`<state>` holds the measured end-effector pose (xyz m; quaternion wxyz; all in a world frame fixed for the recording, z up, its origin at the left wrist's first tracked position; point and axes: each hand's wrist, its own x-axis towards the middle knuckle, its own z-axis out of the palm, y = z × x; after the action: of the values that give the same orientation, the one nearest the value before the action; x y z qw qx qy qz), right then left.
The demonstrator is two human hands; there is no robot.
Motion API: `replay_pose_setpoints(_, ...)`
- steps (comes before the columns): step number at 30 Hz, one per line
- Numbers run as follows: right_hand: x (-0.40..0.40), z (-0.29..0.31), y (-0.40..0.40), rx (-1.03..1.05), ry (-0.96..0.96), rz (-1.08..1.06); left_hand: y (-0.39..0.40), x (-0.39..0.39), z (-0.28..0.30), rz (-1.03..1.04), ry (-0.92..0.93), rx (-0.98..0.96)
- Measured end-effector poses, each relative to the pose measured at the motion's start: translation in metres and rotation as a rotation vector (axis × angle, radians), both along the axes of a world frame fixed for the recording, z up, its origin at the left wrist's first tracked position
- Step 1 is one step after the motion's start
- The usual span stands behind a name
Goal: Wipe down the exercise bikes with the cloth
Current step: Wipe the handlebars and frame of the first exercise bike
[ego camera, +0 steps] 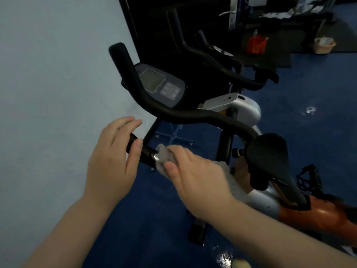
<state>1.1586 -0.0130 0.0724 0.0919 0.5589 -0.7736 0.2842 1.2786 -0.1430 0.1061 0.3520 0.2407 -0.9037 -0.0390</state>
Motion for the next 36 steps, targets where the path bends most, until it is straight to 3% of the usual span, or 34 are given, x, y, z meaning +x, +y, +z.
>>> replay_pose_setpoints(3, -0.001, -0.004, 0.012, 0.081, -0.033, 0.006, 0.004, 0.004, 0.001, -0.031, 0.106, 0.180)
replay_pose_setpoints(8, 0.026, 0.018, -0.044, 0.085, 0.001, 0.001, 0.007, 0.009, 0.001, -0.044, 0.275, 0.398)
replay_pose_setpoints(15, 0.007, 0.020, -0.044, 0.179, -0.065, 0.131, 0.005, 0.018, 0.009, -0.186, 0.327, 0.660)
replay_pose_setpoints(19, 0.010, 0.057, -0.098, 0.231, -0.825, 0.113, 0.008, 0.017, 0.008, -0.218, 0.403, 0.695)
replay_pose_setpoints(20, 0.019, 0.060, -0.101, 0.160, -0.819, 0.106, 0.009, 0.016, 0.007, -0.223, 0.420, 0.693)
replay_pose_setpoints(24, 0.047, 0.045, -0.072, -0.163, -0.392, 0.153, 0.013, 0.017, 0.004, -0.255, 0.399, 0.567)
replay_pose_setpoints(28, 0.027, 0.019, -0.033, -0.007, -0.043, -0.046, 0.016, 0.013, 0.007, -0.273, 0.161, 0.322)
replay_pose_setpoints(32, -0.003, 0.015, -0.017, 0.186, -0.126, -0.034, 0.017, 0.001, 0.013, -0.297, 0.009, 0.088)
replay_pose_setpoints(36, 0.008, 0.014, -0.038, 0.135, -0.050, -0.148, 0.020, -0.013, 0.012, -0.219, 0.035, 0.010)
